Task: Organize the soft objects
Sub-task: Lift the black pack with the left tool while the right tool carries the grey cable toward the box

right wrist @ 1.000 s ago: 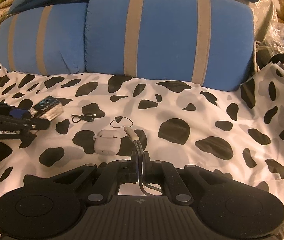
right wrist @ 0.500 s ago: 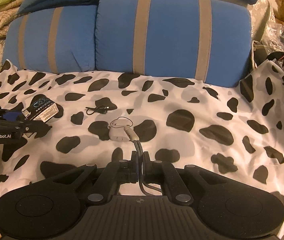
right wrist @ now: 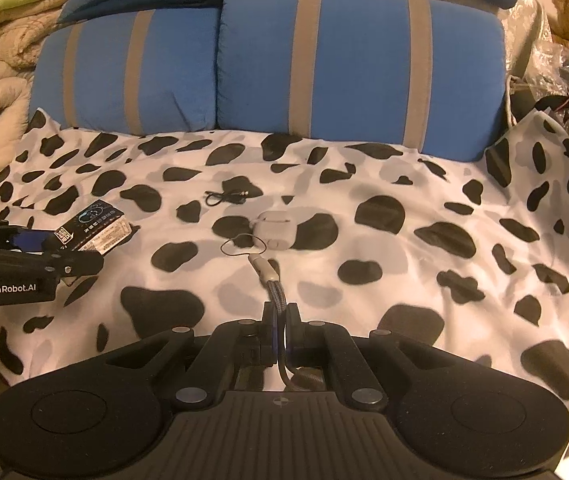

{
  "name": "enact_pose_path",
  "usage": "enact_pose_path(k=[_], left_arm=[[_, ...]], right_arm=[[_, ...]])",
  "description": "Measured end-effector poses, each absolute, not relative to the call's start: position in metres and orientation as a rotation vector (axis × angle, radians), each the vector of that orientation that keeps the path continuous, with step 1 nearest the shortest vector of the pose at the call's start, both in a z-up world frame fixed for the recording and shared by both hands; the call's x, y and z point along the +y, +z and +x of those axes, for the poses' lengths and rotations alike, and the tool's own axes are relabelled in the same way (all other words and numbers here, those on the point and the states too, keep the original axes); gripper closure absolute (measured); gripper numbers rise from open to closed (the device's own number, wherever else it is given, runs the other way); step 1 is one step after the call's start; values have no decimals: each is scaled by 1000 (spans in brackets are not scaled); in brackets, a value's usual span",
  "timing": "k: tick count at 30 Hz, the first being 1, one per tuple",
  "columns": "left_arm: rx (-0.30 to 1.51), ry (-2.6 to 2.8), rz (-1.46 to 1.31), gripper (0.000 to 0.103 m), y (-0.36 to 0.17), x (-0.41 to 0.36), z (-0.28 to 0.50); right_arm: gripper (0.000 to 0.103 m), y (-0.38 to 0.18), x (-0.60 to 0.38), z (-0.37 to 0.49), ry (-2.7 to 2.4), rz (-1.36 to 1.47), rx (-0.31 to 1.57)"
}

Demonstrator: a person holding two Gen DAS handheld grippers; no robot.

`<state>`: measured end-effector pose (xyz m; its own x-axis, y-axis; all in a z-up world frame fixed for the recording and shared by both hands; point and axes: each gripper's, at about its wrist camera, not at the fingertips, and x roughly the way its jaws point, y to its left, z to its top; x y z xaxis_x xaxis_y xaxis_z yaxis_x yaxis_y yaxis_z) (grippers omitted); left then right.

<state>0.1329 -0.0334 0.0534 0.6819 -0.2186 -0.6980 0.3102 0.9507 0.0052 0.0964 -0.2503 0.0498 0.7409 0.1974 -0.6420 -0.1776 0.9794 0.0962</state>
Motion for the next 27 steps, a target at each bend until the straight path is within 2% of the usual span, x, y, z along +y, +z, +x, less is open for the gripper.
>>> enact_pose_path(k=[27], left_arm=[[851, -361, 133, 55, 48, -32, 43]], right_arm=[[97, 36, -221, 19, 265, 11, 791]])
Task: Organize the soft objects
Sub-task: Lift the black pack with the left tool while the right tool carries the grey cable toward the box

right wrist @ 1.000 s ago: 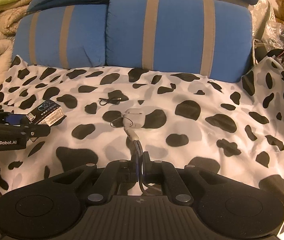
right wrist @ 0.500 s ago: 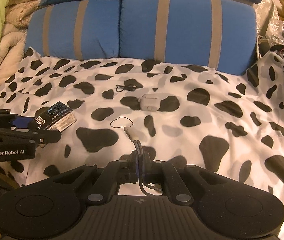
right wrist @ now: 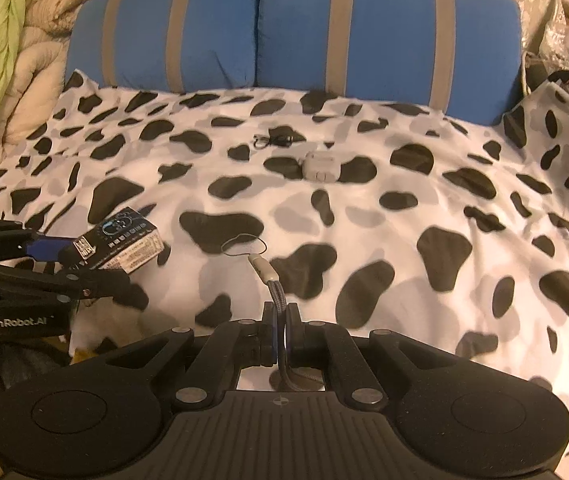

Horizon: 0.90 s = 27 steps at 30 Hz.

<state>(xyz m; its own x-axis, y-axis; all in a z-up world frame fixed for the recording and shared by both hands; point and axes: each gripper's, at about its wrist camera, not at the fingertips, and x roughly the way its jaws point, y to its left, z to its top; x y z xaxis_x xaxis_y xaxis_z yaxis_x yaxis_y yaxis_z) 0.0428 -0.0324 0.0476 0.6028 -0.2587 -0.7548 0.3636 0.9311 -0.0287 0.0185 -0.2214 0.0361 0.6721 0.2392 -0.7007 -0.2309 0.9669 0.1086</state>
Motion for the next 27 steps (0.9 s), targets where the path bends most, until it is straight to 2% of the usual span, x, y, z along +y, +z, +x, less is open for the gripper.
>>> enact_pose_path(k=[12, 27], left_arm=[[976, -364, 96, 55, 42, -23, 11], [1182, -375, 139, 54, 20, -29, 2]], right_arm=[[97, 33, -221, -19, 298, 67, 841], [97, 26, -208, -27, 340, 48, 907]])
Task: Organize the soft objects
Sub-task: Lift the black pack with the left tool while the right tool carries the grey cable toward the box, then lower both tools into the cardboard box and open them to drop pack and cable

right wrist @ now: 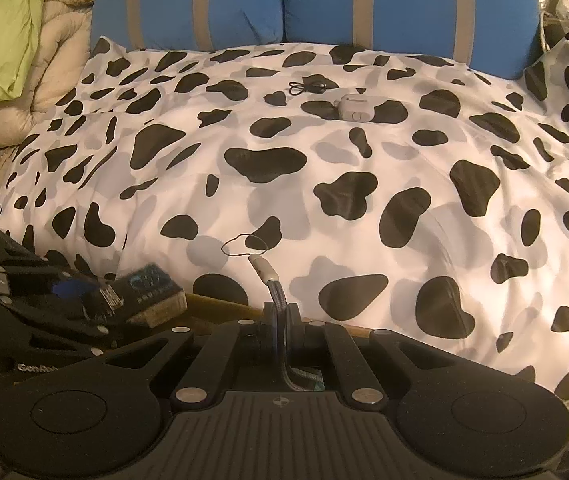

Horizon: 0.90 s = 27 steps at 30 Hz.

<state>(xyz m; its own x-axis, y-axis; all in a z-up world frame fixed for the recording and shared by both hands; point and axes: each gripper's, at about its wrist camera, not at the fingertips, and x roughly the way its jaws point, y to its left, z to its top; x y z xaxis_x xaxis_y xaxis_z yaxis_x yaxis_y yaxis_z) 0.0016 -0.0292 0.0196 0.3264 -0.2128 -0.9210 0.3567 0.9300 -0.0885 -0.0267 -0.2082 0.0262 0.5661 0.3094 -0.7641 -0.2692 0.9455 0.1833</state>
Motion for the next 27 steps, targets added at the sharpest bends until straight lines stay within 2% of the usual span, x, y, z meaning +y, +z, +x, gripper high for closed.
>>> enact_pose_path(k=[3, 4, 5, 27], left_arm=[[1233, -363, 135, 48, 12, -28, 6], [1244, -351, 133, 38, 10, -27, 6], [1246, -336, 132, 34, 10, -26, 7], [1161, -191, 10, 34, 24, -4, 17]], right_arm=[[97, 25, -208, -25, 345, 50, 916], [97, 25, -208, -25, 346, 51, 919], [97, 24, -208, -25, 348, 52, 923], [97, 11, -196, -23, 456, 93, 1047]])
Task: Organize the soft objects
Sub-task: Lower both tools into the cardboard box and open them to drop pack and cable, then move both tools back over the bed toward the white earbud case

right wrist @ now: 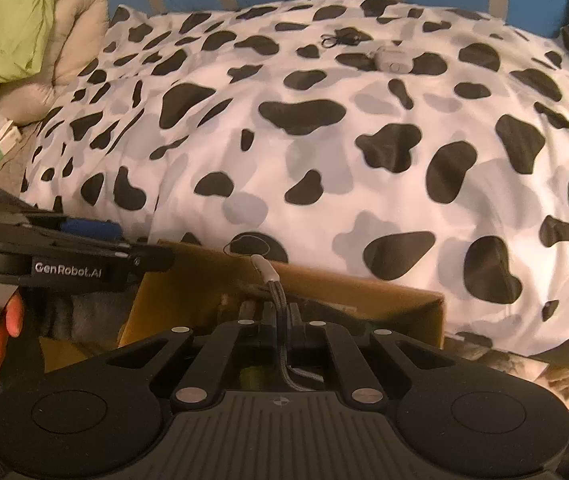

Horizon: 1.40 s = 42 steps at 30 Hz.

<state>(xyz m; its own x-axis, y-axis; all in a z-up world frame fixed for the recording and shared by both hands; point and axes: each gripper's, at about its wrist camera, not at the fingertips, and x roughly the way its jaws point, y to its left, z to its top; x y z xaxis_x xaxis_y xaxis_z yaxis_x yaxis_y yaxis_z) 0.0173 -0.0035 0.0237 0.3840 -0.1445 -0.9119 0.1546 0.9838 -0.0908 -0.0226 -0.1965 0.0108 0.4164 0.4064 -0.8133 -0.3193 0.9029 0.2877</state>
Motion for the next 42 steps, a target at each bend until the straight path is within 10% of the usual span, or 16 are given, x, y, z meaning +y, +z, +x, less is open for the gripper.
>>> enact_pose_path(k=[6, 11, 15, 42], left_arm=[[1156, -194, 12, 34, 24, -4, 17], [1151, -181, 2, 34, 24, -2, 17], [1153, -176, 4, 34, 24, -1, 17], [1162, -136, 24, 34, 21, 1, 20]], right_arm=[[94, 10, -188, -26, 584, 142, 1070], [20, 15, -174, -32, 639, 89, 1048], [5, 16, -168, -34, 627, 34, 1036], [0, 11, -204, -12, 246, 6, 995]])
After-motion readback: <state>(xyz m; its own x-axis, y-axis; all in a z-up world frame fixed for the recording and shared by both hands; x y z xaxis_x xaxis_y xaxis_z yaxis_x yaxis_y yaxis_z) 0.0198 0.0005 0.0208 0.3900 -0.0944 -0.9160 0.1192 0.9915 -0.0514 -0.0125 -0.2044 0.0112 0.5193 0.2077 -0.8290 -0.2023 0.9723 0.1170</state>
